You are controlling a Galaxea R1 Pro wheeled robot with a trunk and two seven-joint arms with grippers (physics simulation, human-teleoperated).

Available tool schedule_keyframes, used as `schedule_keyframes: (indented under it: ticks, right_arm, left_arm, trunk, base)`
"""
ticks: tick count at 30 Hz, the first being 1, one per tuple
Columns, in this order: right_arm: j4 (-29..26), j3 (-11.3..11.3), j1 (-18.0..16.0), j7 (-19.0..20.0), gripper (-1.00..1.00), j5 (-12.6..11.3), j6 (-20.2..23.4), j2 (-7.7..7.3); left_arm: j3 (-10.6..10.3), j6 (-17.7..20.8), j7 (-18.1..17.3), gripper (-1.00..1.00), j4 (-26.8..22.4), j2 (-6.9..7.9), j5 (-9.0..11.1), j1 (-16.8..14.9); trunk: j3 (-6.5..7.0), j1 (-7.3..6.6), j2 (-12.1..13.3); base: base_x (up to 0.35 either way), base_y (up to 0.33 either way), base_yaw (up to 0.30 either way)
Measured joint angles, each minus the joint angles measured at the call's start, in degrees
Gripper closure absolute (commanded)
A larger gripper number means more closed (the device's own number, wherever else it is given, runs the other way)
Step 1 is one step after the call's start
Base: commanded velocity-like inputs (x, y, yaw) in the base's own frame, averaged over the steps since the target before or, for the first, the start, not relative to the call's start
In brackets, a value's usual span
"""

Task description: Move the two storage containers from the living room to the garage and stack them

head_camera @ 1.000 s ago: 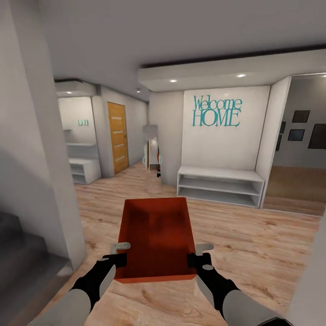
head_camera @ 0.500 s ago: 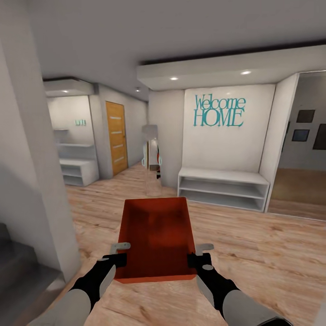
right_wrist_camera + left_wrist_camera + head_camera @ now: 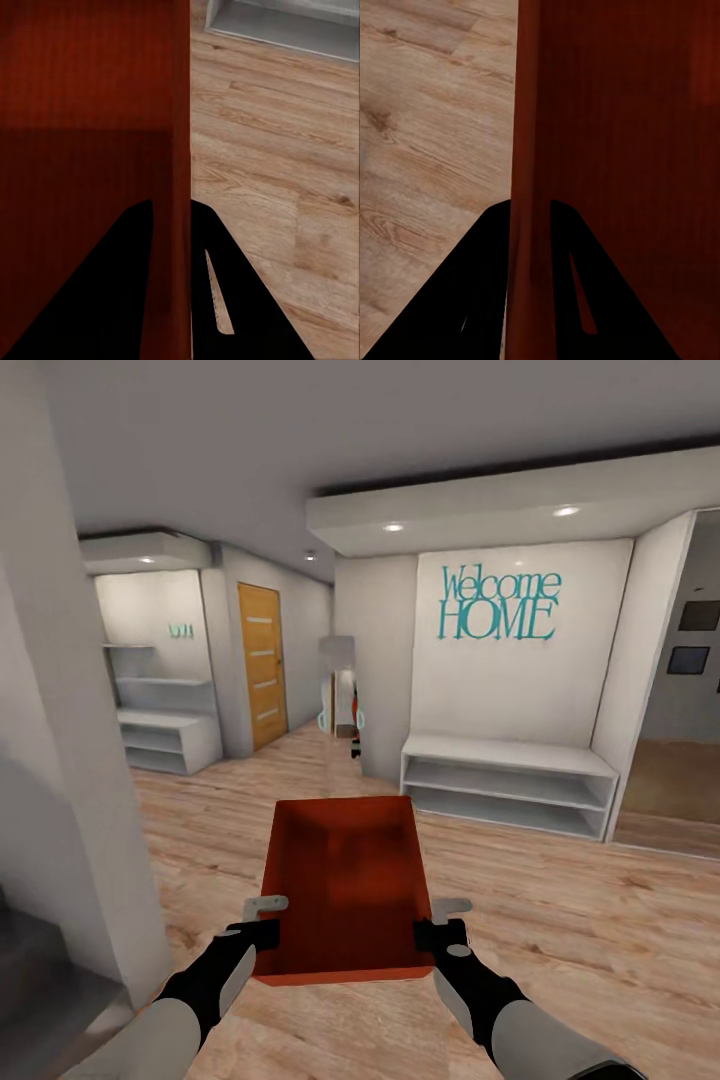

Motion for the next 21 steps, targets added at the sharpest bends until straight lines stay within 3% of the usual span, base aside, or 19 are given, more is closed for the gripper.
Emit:
schedule_keyframes:
  ticks: [10, 21]
  right_arm:
    - [0.0, 0.0, 0.0, 0.0, 1.00, 0.0, 0.0, 0.00]
    - [0.0, -0.1, 0.0, 0.0, 1.00, 0.1, 0.0, -0.01]
  left_arm:
    - [0.0, 0.0, 0.0, 1.00, 0.0, -0.01, 0.0, 0.0]
    - [0.0, 0.0, 0.0, 1.00, 0.0, -0.01, 0.0, 0.0]
  trunk:
    - [0.00, 0.00, 0.0]
    - [0.00, 0.00, 0.0]
  base:
    - [0.323, 0.000, 0.245]
    - [0.323, 0.000, 0.034]
